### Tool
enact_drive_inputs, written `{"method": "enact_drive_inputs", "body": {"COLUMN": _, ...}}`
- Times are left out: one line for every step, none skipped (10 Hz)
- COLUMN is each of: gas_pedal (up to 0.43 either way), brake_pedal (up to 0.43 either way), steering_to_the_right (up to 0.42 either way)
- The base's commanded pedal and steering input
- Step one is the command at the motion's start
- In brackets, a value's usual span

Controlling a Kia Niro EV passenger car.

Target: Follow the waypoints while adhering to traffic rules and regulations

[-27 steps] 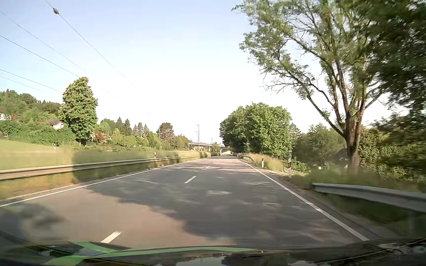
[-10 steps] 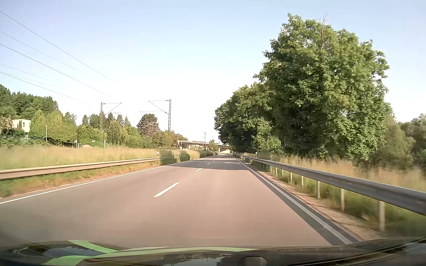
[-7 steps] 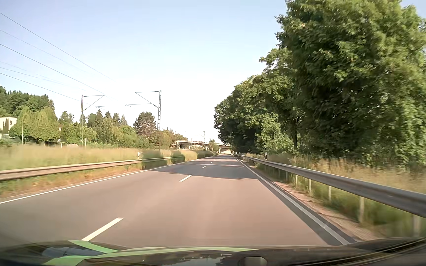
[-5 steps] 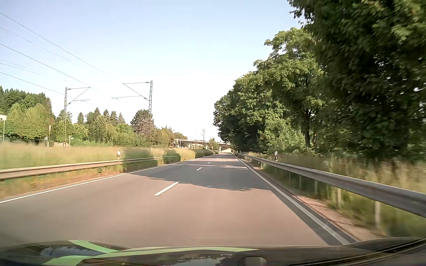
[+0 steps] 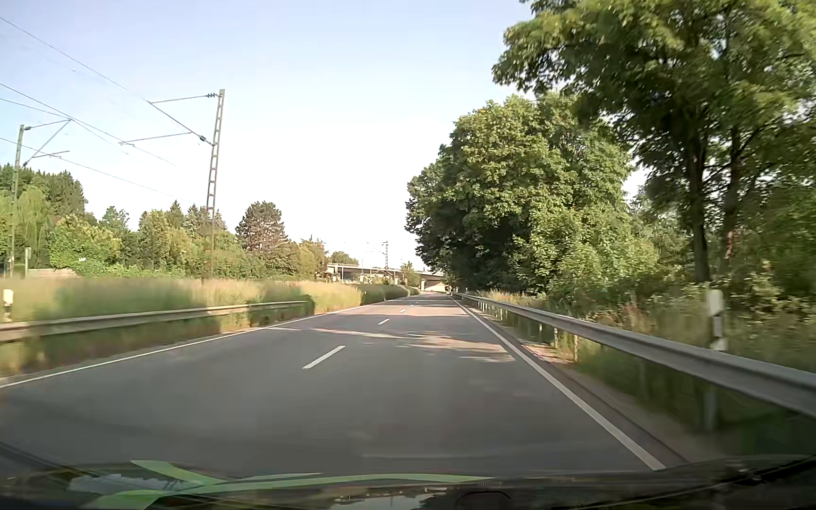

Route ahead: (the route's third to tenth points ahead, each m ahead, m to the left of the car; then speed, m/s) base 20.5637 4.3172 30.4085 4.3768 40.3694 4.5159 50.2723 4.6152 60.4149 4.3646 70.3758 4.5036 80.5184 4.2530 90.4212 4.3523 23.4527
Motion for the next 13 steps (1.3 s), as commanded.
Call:
{"method": "enact_drive_inputs", "body": {"gas_pedal": 0.0, "brake_pedal": 0.0, "steering_to_the_right": -0.003}}
{"method": "enact_drive_inputs", "body": {"gas_pedal": 0.0, "brake_pedal": 0.0, "steering_to_the_right": -0.003}}
{"method": "enact_drive_inputs", "body": {"gas_pedal": 0.0, "brake_pedal": 0.0, "steering_to_the_right": -0.003}}
{"method": "enact_drive_inputs", "body": {"gas_pedal": 0.0, "brake_pedal": 0.0, "steering_to_the_right": -0.003}}
{"method": "enact_drive_inputs", "body": {"gas_pedal": 0.0, "brake_pedal": 0.0, "steering_to_the_right": -0.003}}
{"method": "enact_drive_inputs", "body": {"gas_pedal": 0.0, "brake_pedal": 0.0, "steering_to_the_right": -0.003}}
{"method": "enact_drive_inputs", "body": {"gas_pedal": 0.0, "brake_pedal": 0.0, "steering_to_the_right": -0.003}}
{"method": "enact_drive_inputs", "body": {"gas_pedal": 0.0, "brake_pedal": 0.0, "steering_to_the_right": -0.002}}
{"method": "enact_drive_inputs", "body": {"gas_pedal": 0.0, "brake_pedal": 0.0, "steering_to_the_right": 0.0}}
{"method": "enact_drive_inputs", "body": {"gas_pedal": 0.0, "brake_pedal": 0.0, "steering_to_the_right": 0.0}}
{"method": "enact_drive_inputs", "body": {"gas_pedal": 0.0, "brake_pedal": 0.0, "steering_to_the_right": 0.0}}
{"method": "enact_drive_inputs", "body": {"gas_pedal": 0.0, "brake_pedal": 0.0, "steering_to_the_right": 0.0}}
{"method": "enact_drive_inputs", "body": {"gas_pedal": 0.0, "brake_pedal": 0.0, "steering_to_the_right": 0.0}}
